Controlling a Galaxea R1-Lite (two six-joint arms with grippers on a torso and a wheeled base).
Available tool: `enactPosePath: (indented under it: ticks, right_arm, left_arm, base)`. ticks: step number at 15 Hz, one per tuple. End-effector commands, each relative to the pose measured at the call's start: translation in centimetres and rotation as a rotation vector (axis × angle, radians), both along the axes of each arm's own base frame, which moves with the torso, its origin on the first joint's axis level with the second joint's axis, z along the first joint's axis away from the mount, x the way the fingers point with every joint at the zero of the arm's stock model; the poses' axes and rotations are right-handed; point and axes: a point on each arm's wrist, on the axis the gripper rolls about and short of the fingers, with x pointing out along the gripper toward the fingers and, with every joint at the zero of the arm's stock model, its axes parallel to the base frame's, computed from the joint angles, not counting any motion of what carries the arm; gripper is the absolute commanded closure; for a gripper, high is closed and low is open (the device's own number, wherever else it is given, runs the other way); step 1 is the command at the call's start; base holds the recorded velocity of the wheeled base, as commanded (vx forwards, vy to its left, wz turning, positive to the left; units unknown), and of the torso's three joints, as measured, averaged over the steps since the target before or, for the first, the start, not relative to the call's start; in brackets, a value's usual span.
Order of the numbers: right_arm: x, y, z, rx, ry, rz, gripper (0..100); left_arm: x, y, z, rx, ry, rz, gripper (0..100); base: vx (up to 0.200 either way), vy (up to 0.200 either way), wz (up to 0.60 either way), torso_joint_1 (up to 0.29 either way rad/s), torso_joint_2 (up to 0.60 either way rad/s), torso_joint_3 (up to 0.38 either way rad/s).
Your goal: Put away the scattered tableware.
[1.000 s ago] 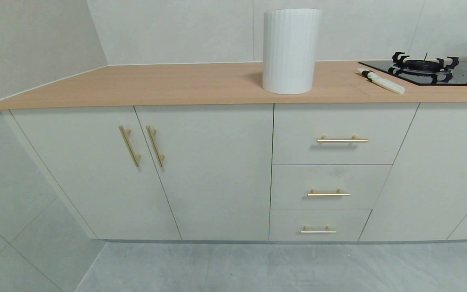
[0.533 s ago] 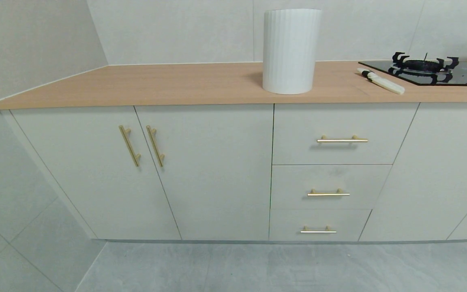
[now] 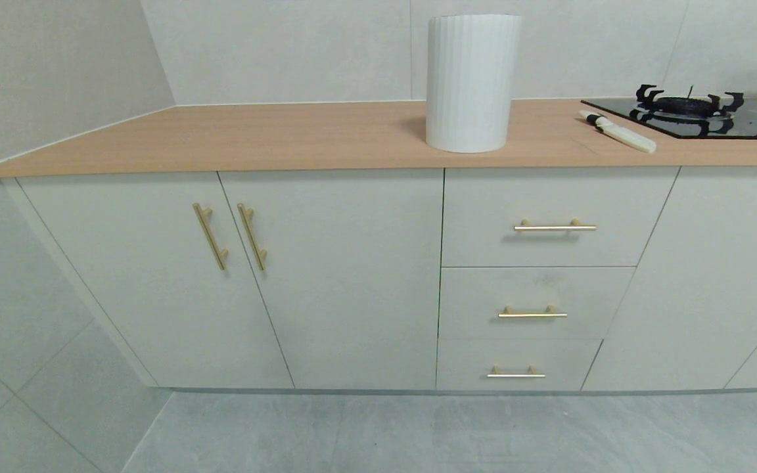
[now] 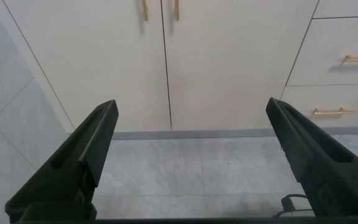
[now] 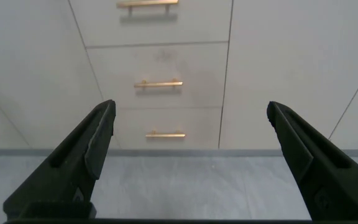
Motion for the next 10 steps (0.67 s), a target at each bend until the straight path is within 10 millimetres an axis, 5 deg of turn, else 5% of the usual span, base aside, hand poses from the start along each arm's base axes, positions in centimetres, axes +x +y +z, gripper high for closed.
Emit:
enactPosePath:
  ticks: [1, 10]
  right_arm:
    - [0.12, 0.05, -0.36, -0.002, 0.015, 0.028, 0]
    - [0.2, 0.15, -0.95, -0.094, 0.08, 0.074, 0]
  left_arm:
    - [0.0, 0.0, 0.0, 0.0, 0.0, 0.0, 0]
    - [0.0, 0.0, 0.0, 0.0, 0.0, 0.0, 0]
  base:
    - [0.0, 0.0, 0.0, 0.0, 0.0, 0.0]
    - [0.0, 0.0, 0.0, 0.0, 0.0, 0.0]
